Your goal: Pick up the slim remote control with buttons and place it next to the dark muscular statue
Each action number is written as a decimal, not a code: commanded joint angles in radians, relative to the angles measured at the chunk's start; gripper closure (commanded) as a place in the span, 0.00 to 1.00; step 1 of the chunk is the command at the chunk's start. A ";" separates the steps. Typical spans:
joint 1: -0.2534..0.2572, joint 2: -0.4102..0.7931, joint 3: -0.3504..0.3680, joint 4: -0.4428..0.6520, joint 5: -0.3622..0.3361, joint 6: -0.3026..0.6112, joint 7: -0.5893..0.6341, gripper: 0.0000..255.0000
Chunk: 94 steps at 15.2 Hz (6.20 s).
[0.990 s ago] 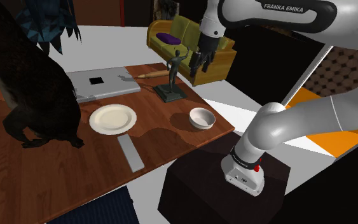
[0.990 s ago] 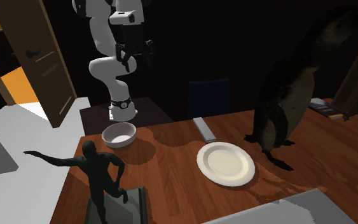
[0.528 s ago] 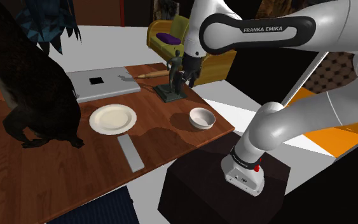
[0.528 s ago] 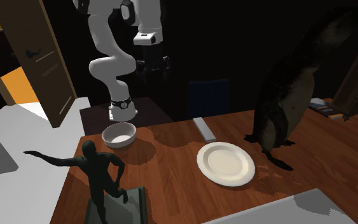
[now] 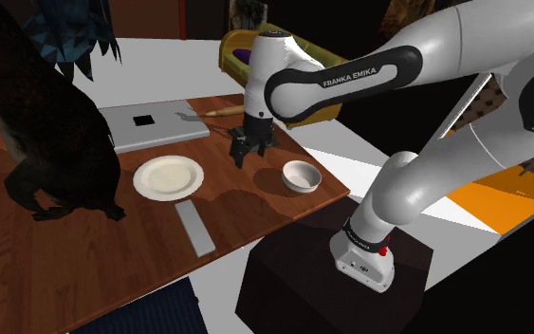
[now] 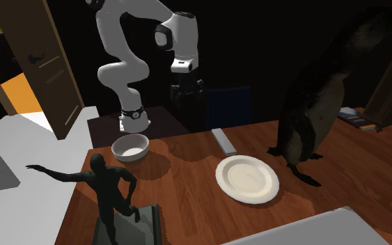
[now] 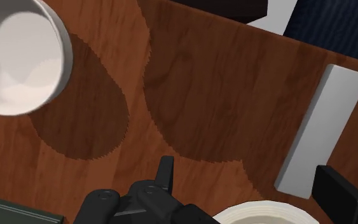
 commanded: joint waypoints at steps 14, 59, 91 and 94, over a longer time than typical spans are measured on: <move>0.035 0.580 0.185 0.179 -0.242 0.365 0.438 0.00; 0.080 0.661 0.185 0.288 -0.294 0.323 0.528 1.00; 0.050 0.394 0.207 0.465 -0.118 -0.088 0.408 1.00; 0.049 0.380 0.205 0.493 -0.112 -0.127 0.404 1.00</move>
